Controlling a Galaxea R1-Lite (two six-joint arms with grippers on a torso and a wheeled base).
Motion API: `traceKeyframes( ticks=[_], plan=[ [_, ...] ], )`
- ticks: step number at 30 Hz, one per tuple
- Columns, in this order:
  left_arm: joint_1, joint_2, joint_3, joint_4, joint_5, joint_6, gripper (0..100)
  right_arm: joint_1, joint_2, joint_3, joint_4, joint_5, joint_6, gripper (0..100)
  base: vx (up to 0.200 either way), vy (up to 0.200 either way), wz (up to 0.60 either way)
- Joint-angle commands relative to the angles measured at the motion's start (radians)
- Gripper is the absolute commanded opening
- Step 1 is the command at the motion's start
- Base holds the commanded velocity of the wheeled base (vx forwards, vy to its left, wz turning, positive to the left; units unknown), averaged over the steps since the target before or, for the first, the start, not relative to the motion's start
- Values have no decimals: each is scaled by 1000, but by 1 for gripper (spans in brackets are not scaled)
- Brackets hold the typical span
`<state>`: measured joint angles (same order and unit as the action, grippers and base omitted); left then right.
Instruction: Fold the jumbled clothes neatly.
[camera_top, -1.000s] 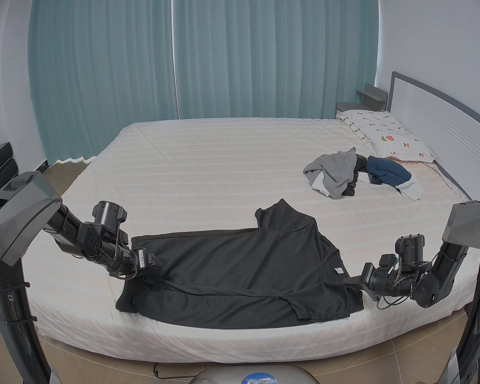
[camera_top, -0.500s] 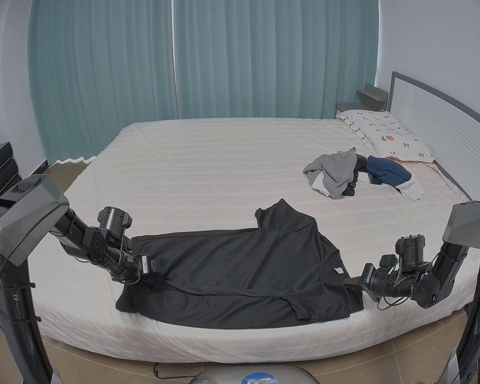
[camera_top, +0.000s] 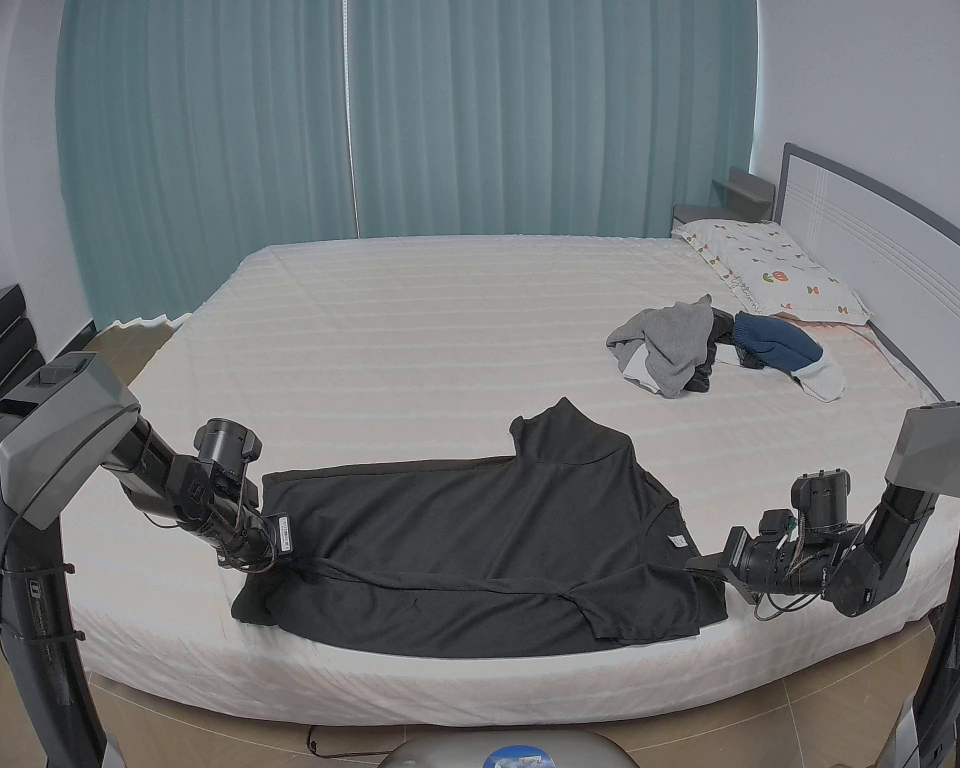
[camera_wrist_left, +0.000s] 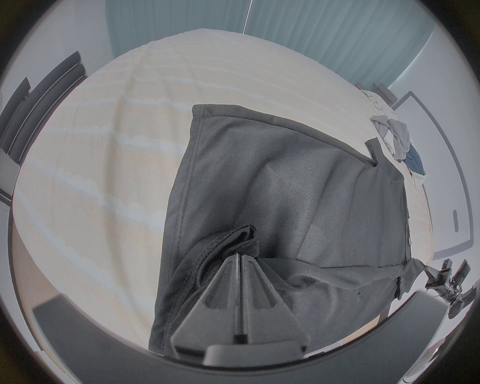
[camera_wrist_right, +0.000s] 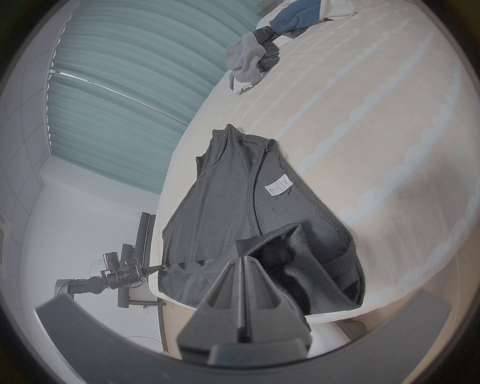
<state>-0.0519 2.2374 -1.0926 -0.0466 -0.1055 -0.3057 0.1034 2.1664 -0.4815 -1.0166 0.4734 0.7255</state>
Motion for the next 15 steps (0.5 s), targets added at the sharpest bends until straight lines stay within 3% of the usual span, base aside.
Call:
traceKeyframes(
  ticks=[1,15],
  plan=[
    [12,-19,6,8,0,-1,0,1,0,0,0,1,0,0,0,0,0],
    [96,-104,20,86,-2,-10,0,-2,-2,1,-39,-1,2,0,0,0,0]
  ],
)
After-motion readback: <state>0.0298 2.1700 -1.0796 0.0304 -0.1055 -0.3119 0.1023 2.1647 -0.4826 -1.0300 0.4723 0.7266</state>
